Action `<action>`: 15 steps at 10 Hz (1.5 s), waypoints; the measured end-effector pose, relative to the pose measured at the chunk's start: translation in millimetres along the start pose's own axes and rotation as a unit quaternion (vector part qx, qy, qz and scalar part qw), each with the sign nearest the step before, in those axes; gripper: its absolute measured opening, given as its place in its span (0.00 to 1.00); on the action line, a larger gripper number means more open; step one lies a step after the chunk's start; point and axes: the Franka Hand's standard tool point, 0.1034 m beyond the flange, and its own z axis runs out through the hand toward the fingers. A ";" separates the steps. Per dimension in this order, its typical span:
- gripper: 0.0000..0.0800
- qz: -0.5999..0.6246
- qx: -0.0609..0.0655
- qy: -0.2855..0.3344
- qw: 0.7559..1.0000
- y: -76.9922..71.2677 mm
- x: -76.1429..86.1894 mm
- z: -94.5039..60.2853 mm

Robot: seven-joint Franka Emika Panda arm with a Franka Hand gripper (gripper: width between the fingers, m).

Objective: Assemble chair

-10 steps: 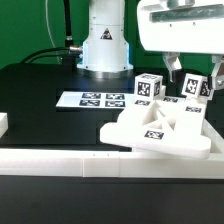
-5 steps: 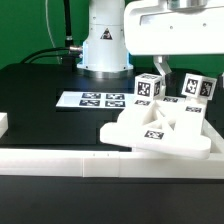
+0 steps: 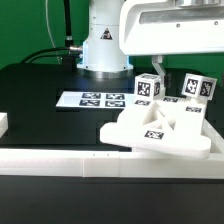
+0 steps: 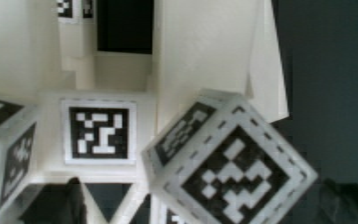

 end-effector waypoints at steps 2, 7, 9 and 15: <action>0.81 -0.084 -0.016 0.003 0.996 -6.8 -3.6 2.7; 0.81 -0.298 -0.033 -0.002 0.954 -3.6 -3.8 4.2; 0.78 -0.312 -0.033 -0.003 0.950 4.6 -2.2 4.5; 0.35 -0.292 -0.032 -0.003 0.956 4.4 -2.5 5.1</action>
Offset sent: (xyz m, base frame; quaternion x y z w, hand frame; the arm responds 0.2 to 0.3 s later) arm 0.0012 0.0057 -0.0003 -0.0452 0.0053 -0.1714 0.9842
